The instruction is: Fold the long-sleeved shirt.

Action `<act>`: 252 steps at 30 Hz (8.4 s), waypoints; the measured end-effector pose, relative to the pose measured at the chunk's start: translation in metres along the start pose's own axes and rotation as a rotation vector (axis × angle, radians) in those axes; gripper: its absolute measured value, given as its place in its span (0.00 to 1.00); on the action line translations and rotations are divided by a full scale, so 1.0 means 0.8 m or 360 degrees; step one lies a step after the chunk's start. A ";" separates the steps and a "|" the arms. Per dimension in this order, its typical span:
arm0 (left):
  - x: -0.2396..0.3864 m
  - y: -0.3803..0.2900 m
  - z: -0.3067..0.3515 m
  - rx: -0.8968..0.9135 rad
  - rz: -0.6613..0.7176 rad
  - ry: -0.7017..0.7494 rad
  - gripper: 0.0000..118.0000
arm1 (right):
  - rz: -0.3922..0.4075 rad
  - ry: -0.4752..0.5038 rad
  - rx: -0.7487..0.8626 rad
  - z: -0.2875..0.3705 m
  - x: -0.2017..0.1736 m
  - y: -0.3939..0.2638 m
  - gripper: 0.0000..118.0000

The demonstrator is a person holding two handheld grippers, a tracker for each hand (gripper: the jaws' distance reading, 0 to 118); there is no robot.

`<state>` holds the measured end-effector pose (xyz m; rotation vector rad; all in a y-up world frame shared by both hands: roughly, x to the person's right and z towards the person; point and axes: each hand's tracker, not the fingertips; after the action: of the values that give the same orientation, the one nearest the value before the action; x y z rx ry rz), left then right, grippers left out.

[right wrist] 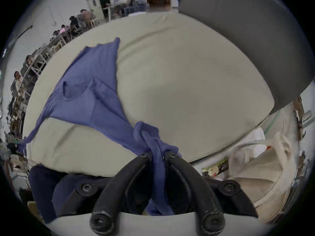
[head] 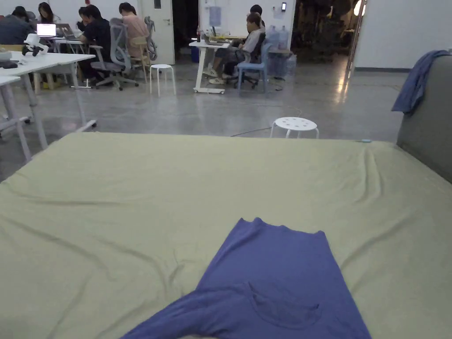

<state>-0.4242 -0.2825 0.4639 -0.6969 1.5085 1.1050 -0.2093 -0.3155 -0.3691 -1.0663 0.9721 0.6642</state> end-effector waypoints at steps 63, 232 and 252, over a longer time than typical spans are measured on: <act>0.408 -0.071 -0.067 0.0160 -0.0929 -0.0526 0.00 | 0.0502 0.0134 -0.0198 -0.263 -0.564 0.452 0.60; 0.635 0.048 -0.211 -0.0072 -0.0994 -0.0581 0.08 | -0.0066 0.0266 0.0009 -0.049 -0.124 0.095 1.00; 0.523 0.068 0.142 0.0420 -0.0790 -0.1021 0.08 | 0.0082 0.0316 0.0826 0.201 -0.159 0.060 0.05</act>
<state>-0.5250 -0.1030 0.0786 -0.4353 0.8422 0.6408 -0.2532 -0.1479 -0.2490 -0.6544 1.2624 0.3194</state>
